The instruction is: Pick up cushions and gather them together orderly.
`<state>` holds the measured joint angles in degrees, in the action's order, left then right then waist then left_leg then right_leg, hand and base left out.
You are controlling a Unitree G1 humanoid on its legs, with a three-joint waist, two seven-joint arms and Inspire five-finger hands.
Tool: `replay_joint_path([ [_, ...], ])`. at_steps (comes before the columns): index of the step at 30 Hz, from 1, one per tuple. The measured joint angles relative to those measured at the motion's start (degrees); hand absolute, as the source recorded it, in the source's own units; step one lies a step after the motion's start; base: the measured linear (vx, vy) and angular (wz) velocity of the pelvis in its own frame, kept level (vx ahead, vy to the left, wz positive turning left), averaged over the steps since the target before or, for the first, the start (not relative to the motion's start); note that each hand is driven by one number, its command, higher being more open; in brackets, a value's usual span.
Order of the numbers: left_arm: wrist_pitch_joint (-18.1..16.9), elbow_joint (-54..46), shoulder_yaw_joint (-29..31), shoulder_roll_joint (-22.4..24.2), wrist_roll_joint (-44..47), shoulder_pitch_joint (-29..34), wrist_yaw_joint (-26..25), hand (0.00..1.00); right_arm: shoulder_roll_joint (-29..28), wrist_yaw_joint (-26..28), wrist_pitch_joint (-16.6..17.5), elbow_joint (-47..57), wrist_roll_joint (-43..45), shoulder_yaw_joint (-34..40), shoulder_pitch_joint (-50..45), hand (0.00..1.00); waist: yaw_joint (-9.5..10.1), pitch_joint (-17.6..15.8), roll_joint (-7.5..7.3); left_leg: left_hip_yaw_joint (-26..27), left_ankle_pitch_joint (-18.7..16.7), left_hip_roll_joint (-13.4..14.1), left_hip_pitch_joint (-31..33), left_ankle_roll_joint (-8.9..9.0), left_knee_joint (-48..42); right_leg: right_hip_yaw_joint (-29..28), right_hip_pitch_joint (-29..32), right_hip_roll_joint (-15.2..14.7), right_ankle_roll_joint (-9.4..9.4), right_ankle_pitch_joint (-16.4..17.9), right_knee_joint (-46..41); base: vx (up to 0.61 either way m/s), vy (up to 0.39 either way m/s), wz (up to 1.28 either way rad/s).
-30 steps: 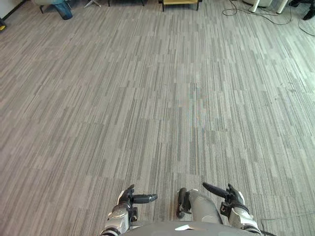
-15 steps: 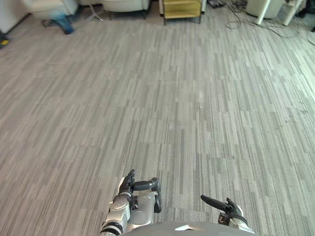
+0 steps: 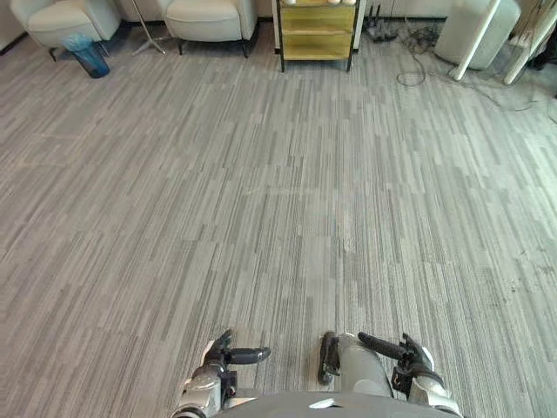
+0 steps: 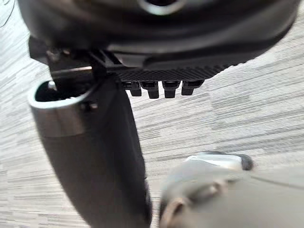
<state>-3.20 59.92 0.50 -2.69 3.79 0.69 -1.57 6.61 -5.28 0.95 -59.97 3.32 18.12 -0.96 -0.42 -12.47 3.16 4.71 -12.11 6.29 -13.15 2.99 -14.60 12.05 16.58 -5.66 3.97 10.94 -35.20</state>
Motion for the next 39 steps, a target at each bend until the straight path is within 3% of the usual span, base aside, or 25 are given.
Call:
replay_joint_path([
  [2, -0.2, -0.7, 1.4, 1.0, -0.1, 0.1, 0.0, 1.0, -1.3, 0.0, -0.5, 0.4, 0.1, 1.1, -3.1, 1.0, -0.21, 0.7, -0.16, -0.3, 1.7, 2.4, 4.4, 1.84, -14.5, 2.2, -6.2, 0.6, -0.81, 4.7, 3.5, 0.36, -0.245, 0.7],
  [4, 0.0, -2.9, 5.0, 2.8, -0.1, 0.3, 0.0, 1.0, -0.9, -0.1, -0.7, 2.0, 0.2, 1.0, -4.8, 1.0, 0.21, 0.4, 1.72, 1.2, 5.1, 8.4, 15.0, 1.29, -36.8, 3.3, -11.1, 3.8, -0.14, 5.8, 7.9, 0.33, -0.201, 0.38],
  [5, -0.2, -5.1, 5.5, 2.8, -0.2, 0.8, -0.1, 1.0, -0.9, -0.5, -0.8, 2.1, 0.3, 0.9, -5.0, 1.0, 0.49, 0.0, 1.98, 3.4, 3.5, 10.8, 20.2, 1.08, -46.3, 3.8, -15.5, 5.2, 0.51, 6.1, 11.2, 0.35, -0.108, 0.1],
  [6, -0.4, -6.4, 5.4, 2.4, -0.5, 0.9, -0.3, 1.0, -1.4, -0.8, -0.9, 2.0, 0.4, 0.9, -5.4, 1.0, 0.72, -0.2, 1.18, 5.0, 1.7, 10.4, 22.7, 0.66, -47.5, 4.1, -19.3, 5.2, 0.47, 6.1, 14.1, 0.41, -0.134, 0.12],
  [9, -1.2, -7.5, 4.8, 2.4, -0.5, 0.7, -0.4, 1.0, -2.0, -1.2, -0.9, 1.6, 1.6, 0.9, -5.4, 1.0, 1.48, -0.3, 0.2, 8.8, -1.6, 7.4, 26.9, 0.29, -37.5, 4.2, -25.5, 5.0, -0.93, 5.1, 20.8, 0.35, -0.076, 0.01],
  [10, -1.4, -8.1, 4.5, 2.8, 0.1, 0.4, -0.4, 1.0, -2.1, -1.2, -0.9, 1.6, 2.5, 0.9, -5.1, 1.0, 1.95, -0.4, 0.04, 9.6, -1.3, 4.3, 28.3, 0.09, -24.6, 4.2, -28.3, 4.7, -1.37, 4.8, 23.7, 0.5, 0.012, -0.14],
  [12, -1.8, -8.9, 4.4, 3.3, 0.7, 0.3, -0.3, 1.0, -2.8, -1.3, -0.8, 1.6, 2.6, 1.0, -4.4, 1.0, 3.09, -0.9, -0.71, 9.0, 4.2, 0.2, 28.4, 0.81, -5.0, 3.1, -31.2, 4.1, -1.97, 4.8, 26.5, 0.47, 0.061, -0.3],
  [13, -1.8, -9.1, 4.3, 3.4, 0.7, 0.2, -0.3, 1.0, -3.1, -1.3, -0.7, 1.6, 2.6, 0.9, -4.1, 1.0, 3.8, -1.0, -0.95, 7.5, 10.0, -1.2, 28.5, 0.95, 0.8, 1.9, -32.6, 4.2, -2.84, 4.9, 28.0, 0.54, 0.094, -0.55],
  [14, -1.7, -9.0, 4.2, 3.1, 0.7, 0.0, -0.4, 1.0, -3.3, -1.3, -0.7, 1.4, 2.6, 0.6, -3.6, 1.0, 4.42, -1.0, -1.09, 6.1, 16.0, -1.9, 27.9, -0.13, 1.7, 0.0, -33.8, 4.3, -3.77, 4.8, 29.1, 0.56, 0.093, -0.56],
  [15, -1.7, -8.2, 3.9, 2.4, 0.7, -0.8, -0.3, 1.0, -4.4, -1.3, -0.6, 0.7, 2.6, 0.1, -2.5, 1.0, 4.36, -1.1, -2.29, 6.0, 17.0, -2.9, 27.0, -1.8, 2.5, -1.1, -34.3, 3.4, -4.09, 4.8, 29.3, 0.56, 0.069, -0.26],
  [17, -0.8, -6.6, 2.6, 0.3, 0.7, -2.3, 0.1, 1.0, -6.0, -1.0, -0.8, 0.4, 2.7, -0.9, -1.9, 1.0, 3.3, -1.5, -4.4, 5.7, 13.0, -3.6, 27.8, -3.68, -3.8, -4.8, -34.2, 1.4, -7.2, 2.9, 26.0, 0.51, 0.071, 0.09],
  [19, -0.5, -6.3, 3.0, -0.9, 0.7, -1.9, 0.3, 1.0, -6.2, -0.9, -0.7, 0.4, 2.3, -1.3, -2.4, 1.0, 3.55, -0.9, -5.12, 7.2, 7.5, -3.8, 29.3, -4.9, -12.5, -8.3, -32.8, 0.8, -7.37, 1.8, 17.7, 0.43, 0.137, -0.15],
  [20, -0.5, -5.4, 2.8, -0.8, 0.7, -1.3, 0.3, 1.0, -5.7, -0.9, -0.6, 0.2, 2.3, -1.2, -2.8, 1.0, 3.23, 0.4, -4.72, 7.4, 5.7, -4.1, 27.7, -6.28, -11.2, -8.3, -30.2, 0.6, -7.59, 1.8, 9.5, 0.5, 0.175, -0.2],
  [21, -0.3, -4.2, 2.1, -1.4, 0.7, -1.1, 0.3, 1.0, -5.5, -0.9, -0.5, 0.0, 2.3, -1.2, -2.8, 1.0, 3.07, 1.2, -5.31, 7.4, 2.3, -5.0, 24.0, -4.44, -8.9, -7.8, -25.1, -1.6, -11.54, -0.7, -4.1, 0.43, 0.126, -0.07],
  [22, -0.1, -3.3, 1.5, -2.1, 0.7, -1.6, 0.3, 1.0, -5.5, -0.8, -0.4, 0.2, 2.2, -1.4, -2.6, 1.0, 2.54, 1.0, -6.14, 7.3, 1.4, -5.9, 22.2, -4.93, -7.9, -7.7, -21.5, -3.4, -14.13, -2.5, -11.4, 0.48, 0.055, -0.01],
  [23, 0.4, -1.7, 0.5, -2.8, 0.7, -2.1, 0.1, 1.0, -5.4, -0.2, -0.4, 0.6, 2.3, -1.2, -2.0, 1.0, 2.43, 0.3, -6.36, 7.3, -0.2, -6.4, 18.2, -4.88, -6.4, -5.0, -15.2, -6.4, -10.61, -0.3, -23.1, 0.57, 0.008, -0.01],
  [26, 0.8, -1.6, 0.2, -2.5, 0.7, -0.8, -0.3, 1.0, -4.2, 0.2, 0.5, 2.6, 2.3, -1.4, -2.1, 1.0, 1.6, -0.8, -4.29, 6.8, -0.9, -4.9, 7.4, -4.3, -0.4, 3.3, -7.9, -8.1, -4.77, 4.6, -22.6, 0.5, -0.056, 0.05],
  [28, 0.8, -1.5, 0.2, -2.1, 0.7, -0.4, -0.5, 1.0, -3.9, 0.2, 0.7, 3.3, 2.3, -1.3, -1.9, 1.0, 1.56, -0.8, -3.37, 6.8, -0.9, -3.1, 4.5, -4.29, 0.8, 5.6, -4.5, -6.5, -4.27, 5.6, -15.0, 0.5, -0.156, 0.23],
  [29, 0.8, -1.6, 0.2, -2.3, 0.7, 0.3, -0.5, 1.0, -4.0, 0.2, 0.9, 3.8, 2.3, -1.4, -1.9, 1.0, 1.56, -0.8, -3.64, 6.1, -1.2, -2.2, 3.0, -3.69, 1.4, 5.4, -1.7, -4.7, -5.44, 4.3, -4.6, 0.48, -0.253, 0.6],
  [30, 0.7, -1.5, 0.2, -3.3, 0.7, 0.4, -0.3, 1.0, -4.2, 0.2, 0.9, 3.6, 1.6, -1.4, -2.3, 1.0, 0.86, -0.6, -5.47, 5.1, -2.6, -2.4, 1.7, -1.06, 1.5, 4.1, -1.7, -3.5, -1.98, -4.1, 6.3, 0.48, -0.253, 0.6],
  [32, 0.8, -0.6, 0.4, -2.3, 0.7, 0.3, -0.5, 1.0, -3.0, 0.0, 0.5, 2.5, 1.2, -1.1, -1.8, 1.0, 1.17, -0.3, -3.0, 3.7, -2.8, 0.1, 1.5, -0.2, 1.0, 4.5, -2.7, -1.6, -1.09, -2.6, 5.6, 0.49, -0.305, 0.17],
  [35, 0.7, -0.8, 0.4, -1.7, 0.6, 0.1, -0.3, 1.0, -2.9, -0.3, 0.3, 1.7, 1.2, 1.2, -2.2, 1.0, 0.48, -0.6, -2.53, 2.6, -2.2, -1.0, 2.1, 0.33, 3.4, 3.5, -4.9, -1.5, 0.03, -1.8, 5.6, 0.24, -0.189, 0.26],
  [36, 0.7, -0.9, 0.5, -1.2, 0.1, 0.2, -0.3, 1.0, -3.0, -0.3, -0.3, 1.2, 1.3, 2.2, -3.8, 1.0, 0.18, -0.5, -1.96, 2.4, 0.8, -0.7, 2.8, 0.91, 2.7, 4.5, -8.0, -1.0, 0.39, -1.4, 6.3, 0.07, -0.117, 0.71],
  [38, 0.3, -2.6, 2.6, -0.4, -0.4, 0.4, -0.1, 1.0, -4.4, -0.3, -0.2, 2.8, 1.6, 2.1, -7.6, 1.0, 0.17, 0.6, -2.77, 3.7, 0.6, 2.2, 10.5, 3.12, -16.8, 5.9, -15.1, 0.4, -2.02, 3.1, 12.8, 0.15, -0.193, 0.78],
  [39, 0.4, -2.8, 3.2, 0.1, -0.6, 0.3, -0.1, 1.0, -4.2, -0.2, -0.3, 3.0, 1.7, 1.8, -7.7, 1.0, 0.15, 0.4, -2.53, 3.8, 0.0, 3.6, 12.6, 3.09, -21.3, 6.1, -15.8, 1.1, -1.83, 3.0, 13.6, 0.19, -0.148, 0.31],
])
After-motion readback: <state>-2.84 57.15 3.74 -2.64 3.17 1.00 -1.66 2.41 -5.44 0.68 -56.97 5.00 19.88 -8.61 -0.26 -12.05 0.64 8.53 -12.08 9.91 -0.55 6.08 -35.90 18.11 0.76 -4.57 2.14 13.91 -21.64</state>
